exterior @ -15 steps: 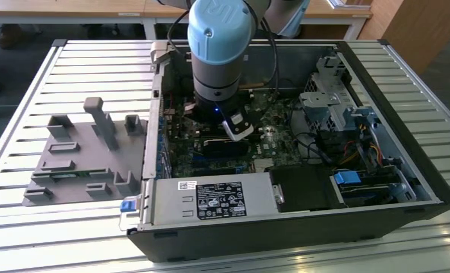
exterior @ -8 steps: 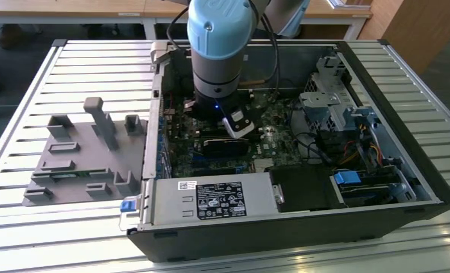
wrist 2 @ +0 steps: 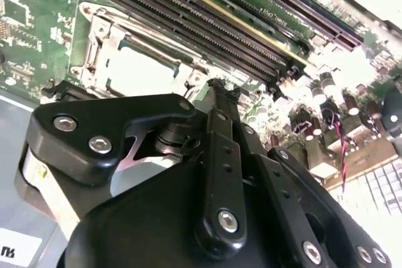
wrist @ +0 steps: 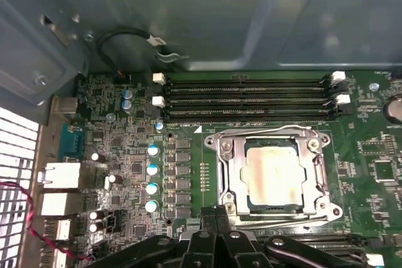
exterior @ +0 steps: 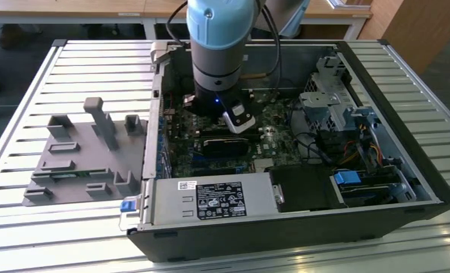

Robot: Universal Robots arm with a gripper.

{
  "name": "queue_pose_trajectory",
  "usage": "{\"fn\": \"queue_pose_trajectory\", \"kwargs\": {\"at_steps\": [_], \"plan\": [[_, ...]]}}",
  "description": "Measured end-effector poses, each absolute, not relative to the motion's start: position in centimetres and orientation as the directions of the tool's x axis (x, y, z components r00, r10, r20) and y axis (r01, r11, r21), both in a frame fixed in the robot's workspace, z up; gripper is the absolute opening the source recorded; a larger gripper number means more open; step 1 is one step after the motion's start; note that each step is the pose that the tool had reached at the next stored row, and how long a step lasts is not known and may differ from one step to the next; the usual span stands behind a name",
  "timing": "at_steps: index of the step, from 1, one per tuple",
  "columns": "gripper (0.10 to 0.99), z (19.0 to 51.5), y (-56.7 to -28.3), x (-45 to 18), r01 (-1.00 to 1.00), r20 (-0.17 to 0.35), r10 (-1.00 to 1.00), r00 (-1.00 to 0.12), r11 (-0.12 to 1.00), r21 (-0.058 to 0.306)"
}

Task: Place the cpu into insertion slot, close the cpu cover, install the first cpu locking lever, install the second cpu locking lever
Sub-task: 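Install the second cpu locking lever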

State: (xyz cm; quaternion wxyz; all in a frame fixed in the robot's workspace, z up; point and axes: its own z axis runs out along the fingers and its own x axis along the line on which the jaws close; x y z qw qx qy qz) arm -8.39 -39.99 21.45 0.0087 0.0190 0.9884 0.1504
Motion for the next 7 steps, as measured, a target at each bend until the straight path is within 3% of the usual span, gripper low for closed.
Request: {"fn": "queue_pose_trajectory", "kwargs": {"at_steps": [7], "plan": [[0.106, 22.36, -39.99, -8.39, 0.035, -0.012, 0.040, -0.999, 0.954, 0.298]]}}
